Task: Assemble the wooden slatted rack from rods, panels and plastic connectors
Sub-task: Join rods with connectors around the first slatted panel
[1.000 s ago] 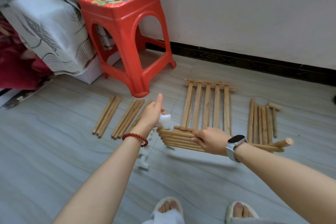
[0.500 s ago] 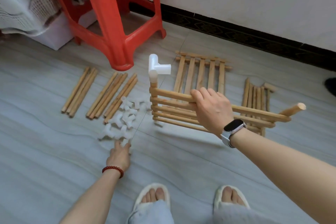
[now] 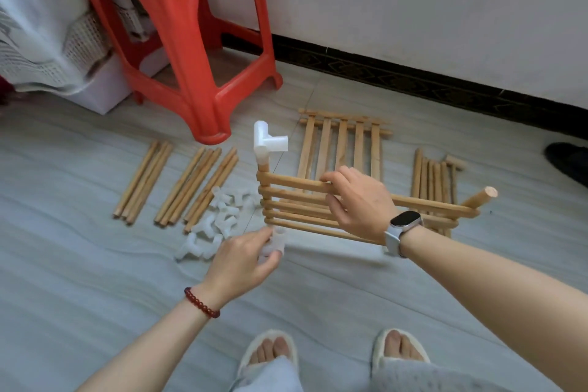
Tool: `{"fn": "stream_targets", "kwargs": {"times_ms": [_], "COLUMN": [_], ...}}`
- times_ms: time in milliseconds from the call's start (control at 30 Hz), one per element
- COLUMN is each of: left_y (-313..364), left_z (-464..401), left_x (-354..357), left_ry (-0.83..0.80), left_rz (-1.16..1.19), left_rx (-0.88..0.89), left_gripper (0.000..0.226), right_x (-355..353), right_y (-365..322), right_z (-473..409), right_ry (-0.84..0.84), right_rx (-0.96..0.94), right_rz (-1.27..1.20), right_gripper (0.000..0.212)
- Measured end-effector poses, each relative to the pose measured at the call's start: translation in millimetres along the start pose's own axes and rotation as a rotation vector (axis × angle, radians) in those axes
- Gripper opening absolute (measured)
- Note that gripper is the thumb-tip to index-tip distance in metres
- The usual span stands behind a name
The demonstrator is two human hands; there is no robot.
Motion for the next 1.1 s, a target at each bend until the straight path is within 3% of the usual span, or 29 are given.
{"fn": "stream_targets", "kwargs": {"times_ms": [100, 267, 400, 500, 800, 967, 1100], "left_y": [42, 54, 50, 51, 53, 58, 72], "left_z": [-37, -89, -112, -122, -129, -126, -131], "left_x": [-33, -35, -25, -24, -21, -16, -6], "left_ry": [0.109, 0.232, 0.288, 0.299, 0.23, 0.142, 0.026], "left_rz": [0.079, 0.096, 0.106, 0.03, -0.061, -0.081, -0.325], "left_rx": [0.081, -0.043, -0.1, -0.079, -0.069, -0.023, 0.032], "left_gripper": [0.022, 0.013, 0.009, 0.024, 0.029, 0.051, 0.028], "right_x": [-3, -12, -25, -24, -25, -26, -58], "right_y": [8, 29, 47, 59, 59, 66, 94], "right_z": [8, 12, 2, -11, -20, -16, -8], "right_ry": [-0.03, -0.003, 0.051, -0.037, -0.095, -0.047, 0.068], "right_rx": [0.007, 0.096, 0.282, 0.36, 0.362, 0.476, 0.58], "right_rz": [-0.029, -0.111, -0.48, -0.748, -0.755, -0.854, -0.988], "right_gripper": [0.033, 0.033, 0.032, 0.026, 0.013, 0.009, 0.014]}}
Point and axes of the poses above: each hand's wrist, its own z-axis away from the middle knuckle, its own x-axis out of the palm, y = z × x, the point moved 10 cm from there along -z, towards the middle knuckle, and after that the axes turned 10 degrees about x, right-handed, at the moved point
